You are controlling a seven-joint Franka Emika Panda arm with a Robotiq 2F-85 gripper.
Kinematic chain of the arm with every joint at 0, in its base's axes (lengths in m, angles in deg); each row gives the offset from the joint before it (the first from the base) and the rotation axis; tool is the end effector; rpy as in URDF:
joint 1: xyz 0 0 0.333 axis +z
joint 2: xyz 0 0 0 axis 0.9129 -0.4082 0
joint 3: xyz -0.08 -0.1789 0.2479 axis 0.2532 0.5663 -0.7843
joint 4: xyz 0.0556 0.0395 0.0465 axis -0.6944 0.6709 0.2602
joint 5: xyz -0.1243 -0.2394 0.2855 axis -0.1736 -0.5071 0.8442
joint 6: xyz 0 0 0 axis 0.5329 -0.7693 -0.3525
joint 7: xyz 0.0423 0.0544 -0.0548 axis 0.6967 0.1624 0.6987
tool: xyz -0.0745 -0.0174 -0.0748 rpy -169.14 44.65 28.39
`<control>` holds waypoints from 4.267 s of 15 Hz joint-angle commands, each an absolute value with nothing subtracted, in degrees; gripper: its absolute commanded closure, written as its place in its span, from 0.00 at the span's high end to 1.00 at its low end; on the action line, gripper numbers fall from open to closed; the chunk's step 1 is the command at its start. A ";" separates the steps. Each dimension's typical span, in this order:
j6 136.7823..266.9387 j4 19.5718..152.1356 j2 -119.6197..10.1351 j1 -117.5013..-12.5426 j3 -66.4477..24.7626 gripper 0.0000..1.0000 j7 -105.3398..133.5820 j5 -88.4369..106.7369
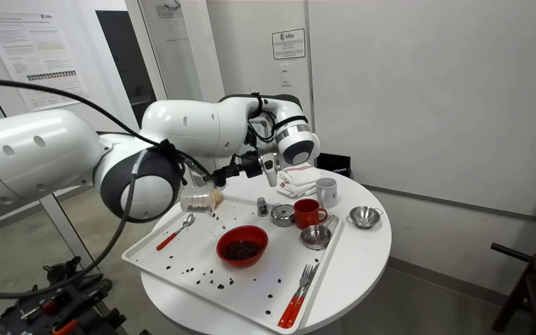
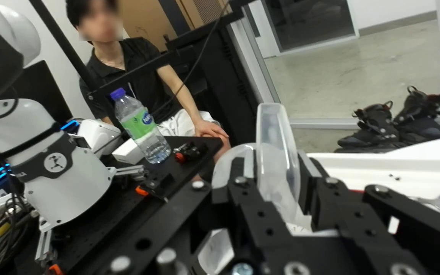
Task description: Pour the contents in the clear jug into the red bowl
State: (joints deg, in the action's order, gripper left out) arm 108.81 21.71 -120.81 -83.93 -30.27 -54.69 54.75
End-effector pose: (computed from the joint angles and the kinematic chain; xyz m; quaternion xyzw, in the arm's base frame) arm 0.6594 -0.0904 0.1568 -0.6059 0.4543 0.6459 0.0968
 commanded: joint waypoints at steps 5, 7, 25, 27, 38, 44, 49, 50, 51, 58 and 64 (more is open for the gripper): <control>124.27 16.41 -121.07 -79.75 -28.61 0.11 -60.35 45.49; 127.65 15.73 -120.80 -79.07 -29.20 0.11 -65.02 43.42; 148.79 15.36 -117.15 -59.97 -22.99 0.11 -100.96 26.80; 152.99 15.15 -117.57 -59.28 -22.68 0.11 -104.96 24.07; 156.29 13.80 -120.76 -59.14 -21.42 0.11 -123.72 15.79; 154.26 13.44 -122.19 -59.19 -21.84 0.11 -126.40 15.52; 153.95 13.35 -123.19 -59.41 -22.06 0.12 -127.78 15.74; 154.19 13.63 -123.38 -59.42 -22.06 0.12 -128.25 15.73; 155.46 16.12 -122.32 -59.42 -22.16 0.12 -128.50 15.78; 156.42 18.41 -122.56 -59.50 -22.36 0.52 -129.55 15.92; 156.67 18.59 -122.56 -59.69 -22.64 0.95 -129.98 16.24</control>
State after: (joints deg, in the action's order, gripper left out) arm 155.76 18.58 -122.56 -59.46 -21.81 -128.68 16.66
